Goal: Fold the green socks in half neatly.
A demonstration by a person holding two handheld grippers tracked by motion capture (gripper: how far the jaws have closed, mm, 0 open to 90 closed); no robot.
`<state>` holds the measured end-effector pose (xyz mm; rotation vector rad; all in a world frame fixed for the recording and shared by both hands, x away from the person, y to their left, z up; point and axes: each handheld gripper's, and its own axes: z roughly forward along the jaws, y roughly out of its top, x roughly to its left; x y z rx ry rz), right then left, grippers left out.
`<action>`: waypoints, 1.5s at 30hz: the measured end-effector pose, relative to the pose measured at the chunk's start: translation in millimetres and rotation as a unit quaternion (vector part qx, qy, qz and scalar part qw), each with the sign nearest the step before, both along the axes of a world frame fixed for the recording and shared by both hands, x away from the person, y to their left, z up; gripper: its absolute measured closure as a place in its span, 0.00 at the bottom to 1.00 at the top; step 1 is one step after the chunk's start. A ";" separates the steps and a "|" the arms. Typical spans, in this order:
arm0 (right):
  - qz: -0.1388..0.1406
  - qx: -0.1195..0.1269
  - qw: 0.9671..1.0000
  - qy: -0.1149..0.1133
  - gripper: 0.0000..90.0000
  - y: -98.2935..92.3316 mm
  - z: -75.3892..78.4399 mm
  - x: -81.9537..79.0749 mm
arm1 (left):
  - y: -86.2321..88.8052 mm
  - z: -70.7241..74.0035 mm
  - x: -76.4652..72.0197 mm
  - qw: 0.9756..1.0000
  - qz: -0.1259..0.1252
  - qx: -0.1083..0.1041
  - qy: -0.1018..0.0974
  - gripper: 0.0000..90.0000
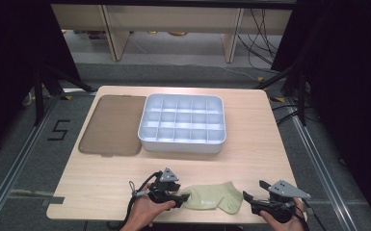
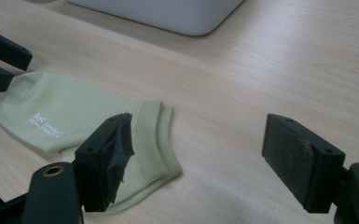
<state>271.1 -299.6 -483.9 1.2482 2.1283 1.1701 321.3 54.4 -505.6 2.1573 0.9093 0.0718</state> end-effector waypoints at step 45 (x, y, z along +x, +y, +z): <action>0.158 -0.032 0.987 -0.026 1.00 60.3 9.6 13.2 | 10.5 13.7 -2.3 0.999 -0.030 -0.008 -0.018 0.94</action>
